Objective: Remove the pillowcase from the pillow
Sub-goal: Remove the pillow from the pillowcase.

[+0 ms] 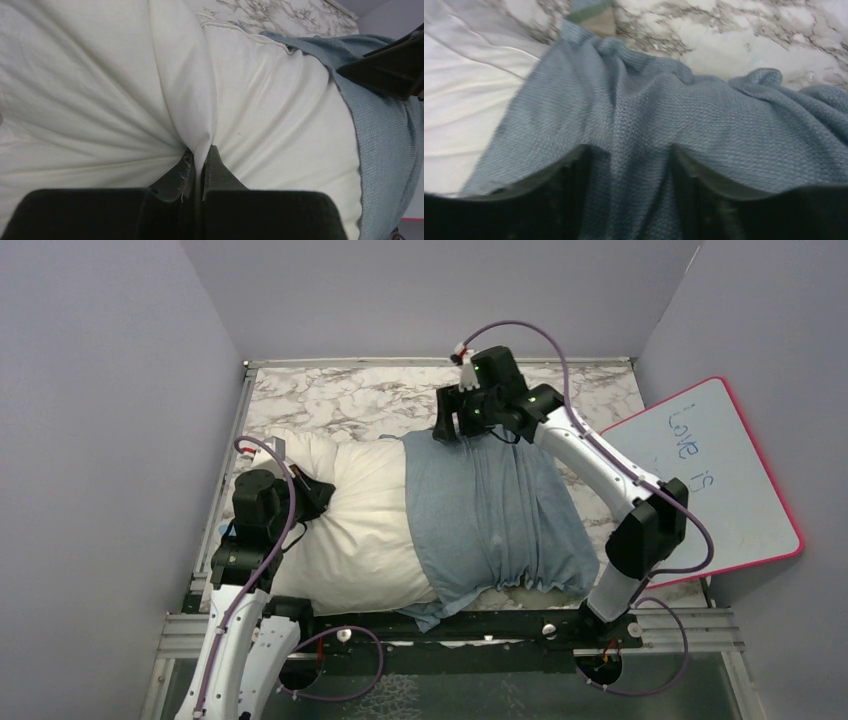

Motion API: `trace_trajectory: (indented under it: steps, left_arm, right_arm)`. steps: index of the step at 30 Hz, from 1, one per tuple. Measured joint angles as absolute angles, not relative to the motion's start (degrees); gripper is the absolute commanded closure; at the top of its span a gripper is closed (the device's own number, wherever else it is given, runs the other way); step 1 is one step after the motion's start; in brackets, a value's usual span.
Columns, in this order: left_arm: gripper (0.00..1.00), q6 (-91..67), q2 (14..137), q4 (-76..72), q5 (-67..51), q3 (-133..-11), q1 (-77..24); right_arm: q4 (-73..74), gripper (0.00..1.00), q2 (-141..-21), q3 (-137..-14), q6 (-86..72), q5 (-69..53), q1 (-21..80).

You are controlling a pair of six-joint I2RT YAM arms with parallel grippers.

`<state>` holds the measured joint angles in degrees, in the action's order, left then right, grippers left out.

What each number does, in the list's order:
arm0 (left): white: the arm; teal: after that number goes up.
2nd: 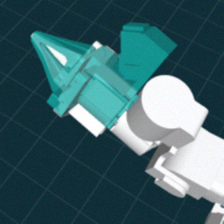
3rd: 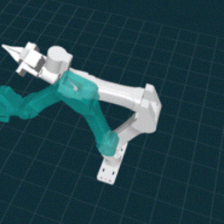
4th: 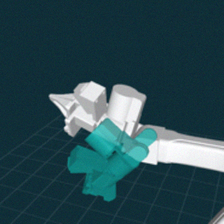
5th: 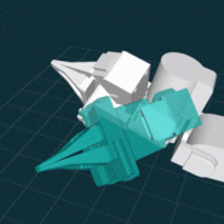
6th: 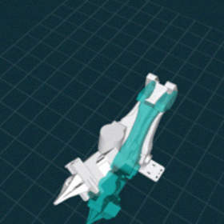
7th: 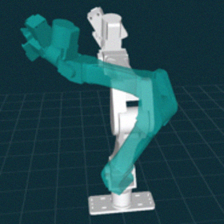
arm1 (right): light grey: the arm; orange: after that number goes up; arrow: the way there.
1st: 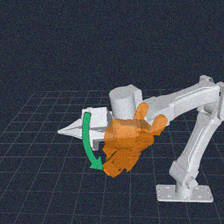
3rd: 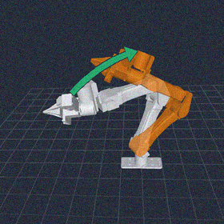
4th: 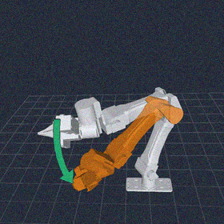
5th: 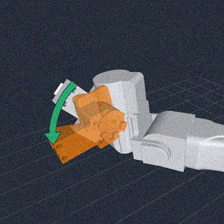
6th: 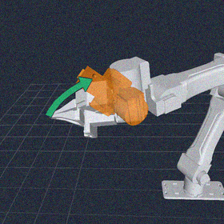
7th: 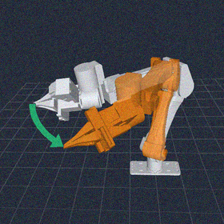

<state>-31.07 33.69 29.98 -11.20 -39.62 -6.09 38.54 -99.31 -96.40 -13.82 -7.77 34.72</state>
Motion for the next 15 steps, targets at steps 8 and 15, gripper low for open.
trace_trajectory:
  steps: [8,15]
  left_arm:
    - [1.00,-31.3,34.6,29.2,-11.1,-39.6,-6.1]
    - [1.00,-32.2,34.6,28.2,-11.2,-39.6,-6.4]
  right_arm:
    - [37.7,0.99,-100.0,-92.4,-15.6,6.7,35.0]
    - [43.3,1.00,-101.2,-98.4,-17.2,5.0,24.1]
